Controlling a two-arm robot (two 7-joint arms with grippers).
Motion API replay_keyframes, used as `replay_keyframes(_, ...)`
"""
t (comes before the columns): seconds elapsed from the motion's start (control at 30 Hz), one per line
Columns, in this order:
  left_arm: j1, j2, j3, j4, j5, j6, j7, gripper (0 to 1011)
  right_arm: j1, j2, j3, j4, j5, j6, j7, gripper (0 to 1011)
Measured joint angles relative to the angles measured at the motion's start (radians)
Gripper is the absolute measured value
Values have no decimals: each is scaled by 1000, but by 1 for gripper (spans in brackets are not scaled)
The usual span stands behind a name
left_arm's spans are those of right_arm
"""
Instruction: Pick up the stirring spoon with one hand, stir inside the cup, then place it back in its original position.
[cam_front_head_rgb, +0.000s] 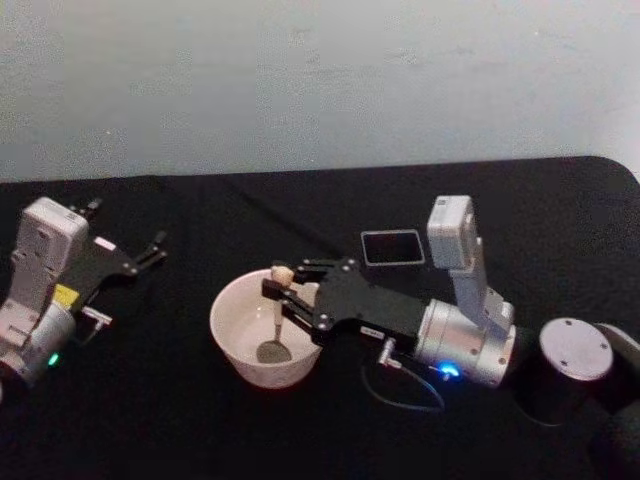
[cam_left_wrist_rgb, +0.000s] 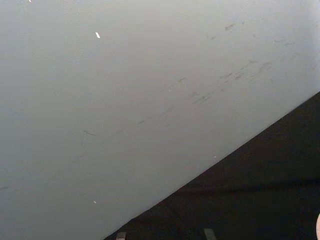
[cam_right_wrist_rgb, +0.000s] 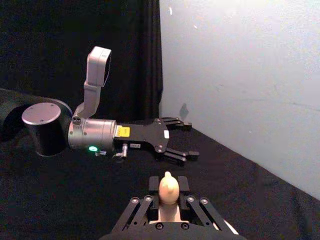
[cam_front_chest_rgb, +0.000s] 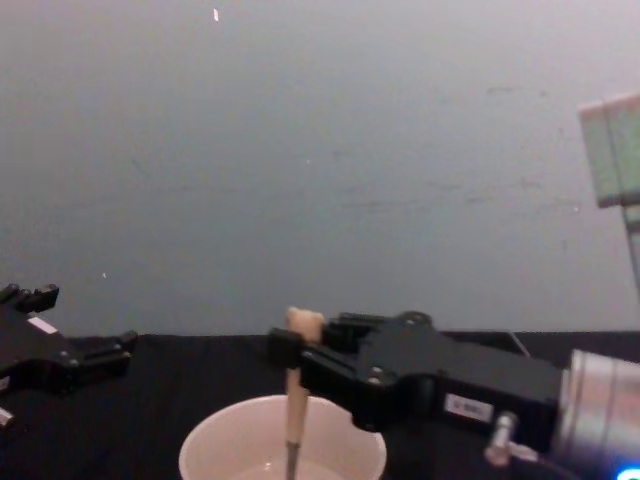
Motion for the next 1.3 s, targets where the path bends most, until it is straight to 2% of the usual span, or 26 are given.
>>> replay_keyframes(0.23,0,0,0,0,0,0,0,1001,40,-45,-14,56,-14,-11,-21,212)
replay_keyframes(0.43,0,0,0,0,0,0,0,1001,75,-75,-4,116,-26,-21,-47,212)
replay_keyframes(0.7,0,0,0,0,0,0,0,1001,82,-76,15,133,-29,-23,-57,212)
replay_keyframes(1.3,0,0,0,0,0,0,0,1001,68,-61,35,122,-35,-22,-60,212)
